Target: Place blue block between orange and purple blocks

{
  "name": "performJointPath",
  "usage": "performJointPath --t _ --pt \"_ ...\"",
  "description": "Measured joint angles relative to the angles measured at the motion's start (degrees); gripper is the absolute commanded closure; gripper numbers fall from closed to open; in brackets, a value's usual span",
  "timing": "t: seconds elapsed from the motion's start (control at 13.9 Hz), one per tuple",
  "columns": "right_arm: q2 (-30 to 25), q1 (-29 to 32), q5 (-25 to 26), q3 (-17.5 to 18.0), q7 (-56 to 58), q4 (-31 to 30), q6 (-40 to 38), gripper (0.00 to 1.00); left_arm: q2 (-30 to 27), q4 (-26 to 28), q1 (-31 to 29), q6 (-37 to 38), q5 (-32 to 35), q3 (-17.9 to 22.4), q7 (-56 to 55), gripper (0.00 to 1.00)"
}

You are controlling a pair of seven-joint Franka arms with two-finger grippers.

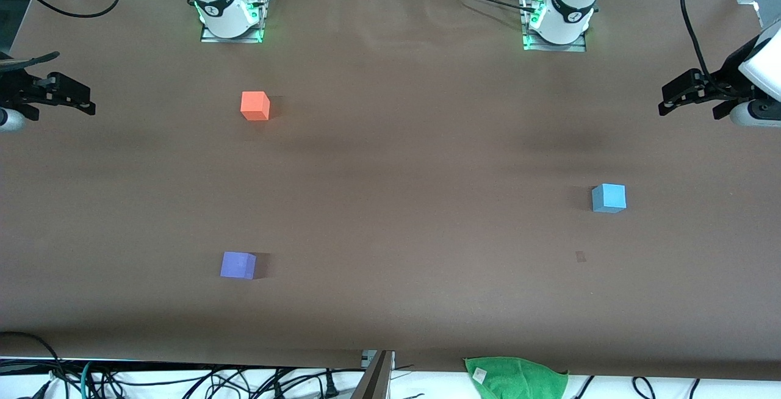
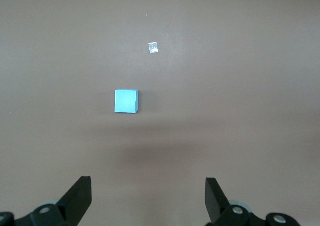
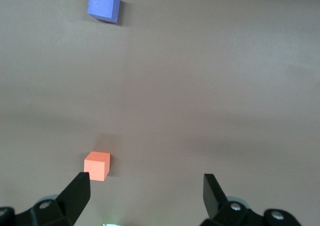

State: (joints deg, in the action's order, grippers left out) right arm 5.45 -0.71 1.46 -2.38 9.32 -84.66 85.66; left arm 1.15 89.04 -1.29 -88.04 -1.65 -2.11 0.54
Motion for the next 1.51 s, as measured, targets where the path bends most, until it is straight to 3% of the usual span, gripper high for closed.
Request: performJointPath --t 1.51 --pt "0.0 0.0 -0.2 0.0 0.0 0.0 0.0 0.00 -1.4 2.3 0.0 -0.6 0.8 1.1 0.0 0.00"
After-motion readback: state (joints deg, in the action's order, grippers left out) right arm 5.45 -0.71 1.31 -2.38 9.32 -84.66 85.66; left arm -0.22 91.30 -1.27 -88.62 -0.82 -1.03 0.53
